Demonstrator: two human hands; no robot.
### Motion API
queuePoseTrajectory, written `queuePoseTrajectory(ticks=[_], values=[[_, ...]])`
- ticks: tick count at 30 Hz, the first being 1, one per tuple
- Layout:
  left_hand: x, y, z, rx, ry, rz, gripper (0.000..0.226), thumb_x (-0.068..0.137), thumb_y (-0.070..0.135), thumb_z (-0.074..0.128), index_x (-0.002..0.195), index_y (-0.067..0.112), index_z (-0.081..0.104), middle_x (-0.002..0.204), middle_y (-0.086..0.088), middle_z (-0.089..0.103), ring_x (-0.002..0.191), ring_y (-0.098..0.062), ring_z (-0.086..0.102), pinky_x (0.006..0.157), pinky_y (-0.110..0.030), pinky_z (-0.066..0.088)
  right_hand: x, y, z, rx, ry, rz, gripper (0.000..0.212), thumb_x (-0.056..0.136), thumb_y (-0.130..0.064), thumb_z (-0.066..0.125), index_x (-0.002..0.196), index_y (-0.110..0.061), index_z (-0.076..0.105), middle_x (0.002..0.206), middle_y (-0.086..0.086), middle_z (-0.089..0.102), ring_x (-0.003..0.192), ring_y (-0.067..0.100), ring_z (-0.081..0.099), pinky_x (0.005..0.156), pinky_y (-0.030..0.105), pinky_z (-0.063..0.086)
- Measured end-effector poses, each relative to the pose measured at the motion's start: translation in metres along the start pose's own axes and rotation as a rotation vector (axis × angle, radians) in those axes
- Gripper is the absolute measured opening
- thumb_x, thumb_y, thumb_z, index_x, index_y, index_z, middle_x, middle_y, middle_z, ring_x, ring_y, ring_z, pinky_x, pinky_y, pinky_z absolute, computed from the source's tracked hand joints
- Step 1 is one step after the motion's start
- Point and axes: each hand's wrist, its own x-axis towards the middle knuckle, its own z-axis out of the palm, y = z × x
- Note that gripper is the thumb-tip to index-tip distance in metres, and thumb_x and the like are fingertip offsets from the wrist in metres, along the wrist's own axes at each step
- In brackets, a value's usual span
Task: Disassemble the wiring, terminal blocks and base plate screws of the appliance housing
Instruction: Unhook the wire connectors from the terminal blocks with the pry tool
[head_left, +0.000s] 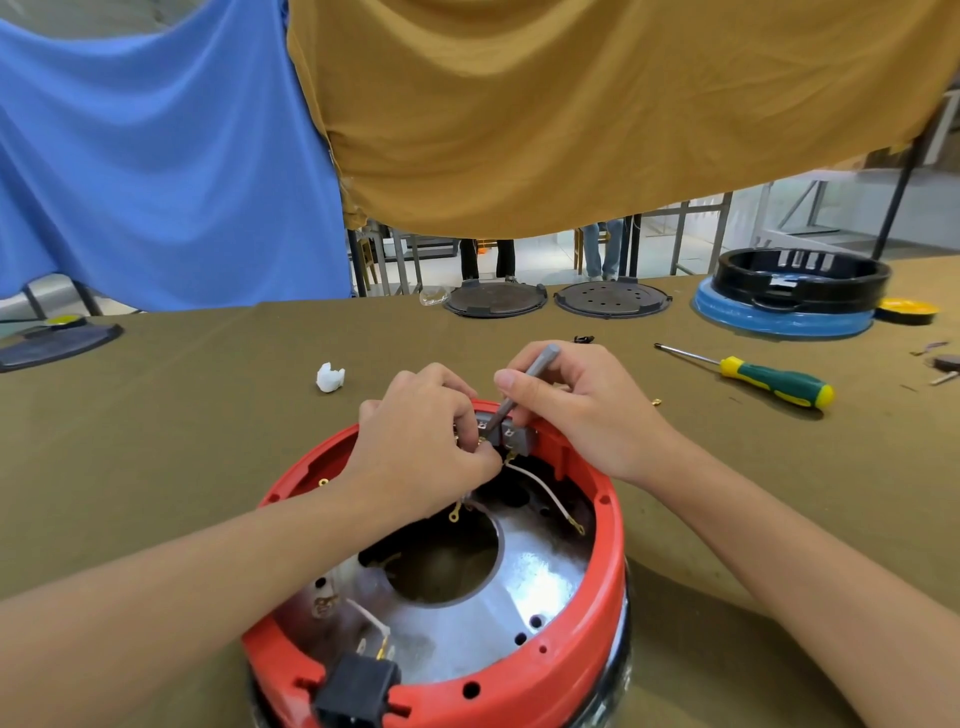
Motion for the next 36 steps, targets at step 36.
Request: queuePoseTrajectory(ticks=[36], values=[[0.000, 0.008, -0.014, -0.384, 0.109, 0.158, 0.011, 0.084, 0.028, 0.073, 0.075, 0.027, 0.066, 0.103, 0.018, 0.058, 0.112, -0.003, 0.046, 0.102, -0.038, 0.035, -0.003, -0.010, -0.002, 0.428, 0.107, 0.012, 0.012, 0.088, -0.003, 0.069, 0.099, -0.003, 0.063, 0.076, 0.006, 0.067, 0.074, 0.018, 0.065, 0.071, 0.031, 0.059]])
